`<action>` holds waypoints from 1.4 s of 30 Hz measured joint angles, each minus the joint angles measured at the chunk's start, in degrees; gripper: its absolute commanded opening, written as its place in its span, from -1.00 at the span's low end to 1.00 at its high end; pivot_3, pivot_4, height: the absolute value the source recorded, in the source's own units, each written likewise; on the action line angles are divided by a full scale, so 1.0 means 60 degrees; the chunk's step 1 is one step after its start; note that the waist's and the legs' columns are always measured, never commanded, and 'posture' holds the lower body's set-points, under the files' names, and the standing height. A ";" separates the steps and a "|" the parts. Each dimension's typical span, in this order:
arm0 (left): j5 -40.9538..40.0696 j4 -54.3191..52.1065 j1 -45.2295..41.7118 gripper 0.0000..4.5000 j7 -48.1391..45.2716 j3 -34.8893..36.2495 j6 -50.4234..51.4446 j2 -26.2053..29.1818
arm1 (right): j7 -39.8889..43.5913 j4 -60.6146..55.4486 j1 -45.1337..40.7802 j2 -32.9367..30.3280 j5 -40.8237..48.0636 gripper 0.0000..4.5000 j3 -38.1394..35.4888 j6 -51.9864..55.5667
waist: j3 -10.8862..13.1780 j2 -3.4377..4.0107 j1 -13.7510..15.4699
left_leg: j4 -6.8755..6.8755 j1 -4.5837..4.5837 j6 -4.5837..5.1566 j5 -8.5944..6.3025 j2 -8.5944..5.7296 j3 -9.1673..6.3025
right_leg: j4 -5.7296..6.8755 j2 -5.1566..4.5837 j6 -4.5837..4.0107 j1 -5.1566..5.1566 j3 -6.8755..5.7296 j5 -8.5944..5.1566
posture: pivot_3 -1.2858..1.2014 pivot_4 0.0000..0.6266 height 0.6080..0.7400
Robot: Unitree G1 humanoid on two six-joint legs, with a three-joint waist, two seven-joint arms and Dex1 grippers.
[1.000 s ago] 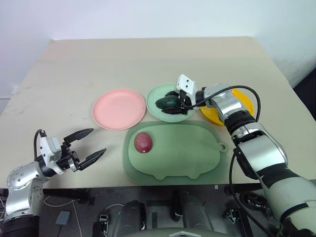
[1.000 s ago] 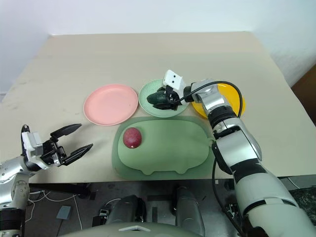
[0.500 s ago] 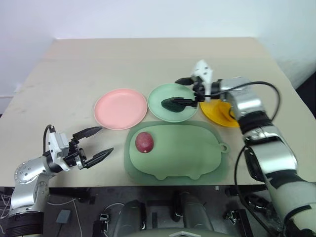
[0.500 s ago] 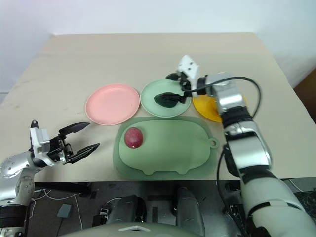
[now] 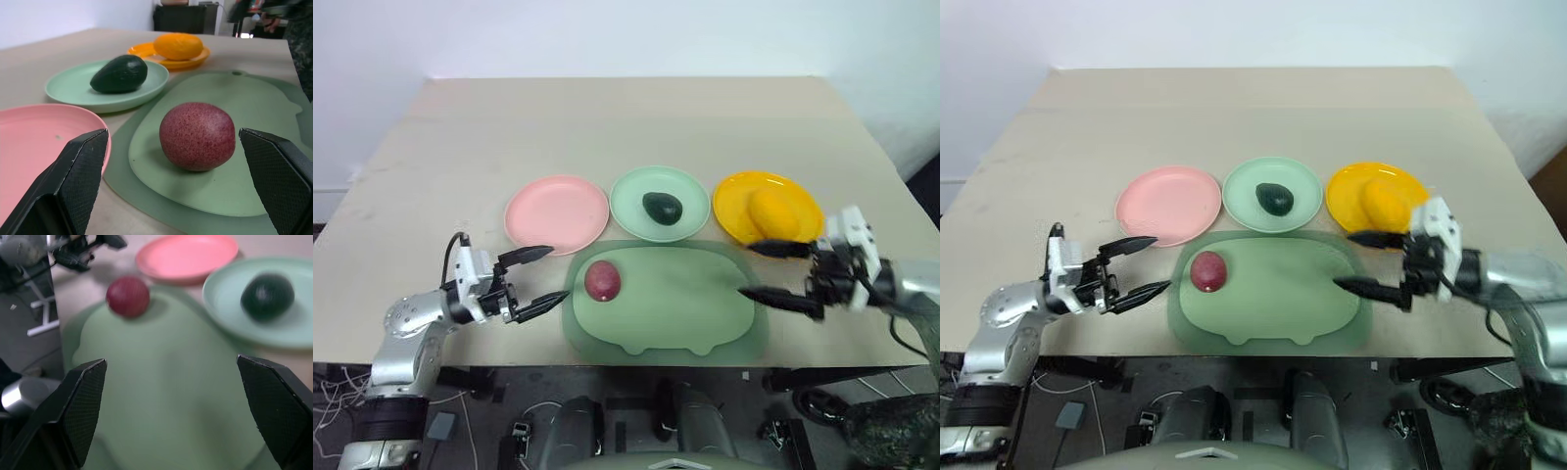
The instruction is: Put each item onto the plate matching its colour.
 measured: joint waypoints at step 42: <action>0.0820 0.0823 -0.3998 0.40 0.2535 -0.0354 0.1516 -0.1024 | -0.1737 -0.0479 0.1222 0.0258 -0.0088 1.00 0.0082 -0.1362 | 0.0007 -0.0038 0.0003 | 0.0013 0.0010 0.0007 -0.0001 -0.0018 -0.0016 | 0.0001 0.0006 -0.0014 0.0027 0.0007 0.0010 | 0.03 -0.52 0.89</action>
